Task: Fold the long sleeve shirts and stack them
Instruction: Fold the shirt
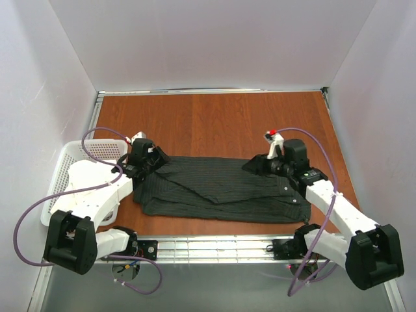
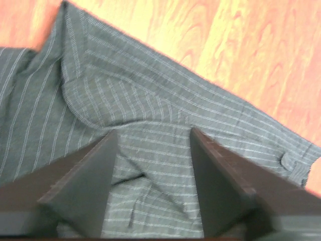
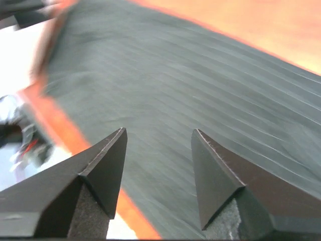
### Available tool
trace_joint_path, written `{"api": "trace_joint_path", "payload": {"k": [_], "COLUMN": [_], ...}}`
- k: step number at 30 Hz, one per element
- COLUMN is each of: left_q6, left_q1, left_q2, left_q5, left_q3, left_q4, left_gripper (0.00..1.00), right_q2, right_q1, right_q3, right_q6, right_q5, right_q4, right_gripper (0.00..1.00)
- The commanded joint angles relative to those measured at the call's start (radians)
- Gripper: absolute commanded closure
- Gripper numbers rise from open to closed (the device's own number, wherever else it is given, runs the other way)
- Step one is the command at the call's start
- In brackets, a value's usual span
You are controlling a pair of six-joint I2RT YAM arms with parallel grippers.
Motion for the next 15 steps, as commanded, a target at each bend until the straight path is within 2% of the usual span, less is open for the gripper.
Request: {"api": "trace_joint_path", "payload": {"k": [1, 3, 5, 8, 15], "left_q6": [0.037, 0.042, 0.04, 0.043, 0.057], "left_q1": [-0.008, -0.008, -0.006, -0.008, -0.008], "left_q2": [0.058, 0.129, 0.176, 0.252, 0.322], "left_q5": [0.01, 0.016, 0.013, -0.004, -0.028], "left_q3": [0.039, 0.046, 0.06, 0.068, 0.046], "left_q4": [0.027, 0.072, 0.086, 0.109, 0.161], "left_gripper": [0.52, 0.57, 0.62, 0.66, 0.71], "right_q2": [0.052, 0.133, 0.234, 0.364, 0.596], "right_q1": [0.147, 0.264, 0.383, 0.5, 0.537], "right_q3": [0.048, 0.077, 0.147, 0.233, 0.232], "right_q6": [0.095, 0.12, 0.122, 0.105, 0.172], "right_q5": [-0.094, -0.13, -0.124, -0.096, -0.136], "right_q4": [0.125, 0.217, 0.238, 0.264, 0.49], "right_gripper": [0.52, 0.54, 0.54, 0.55, 0.57]}}
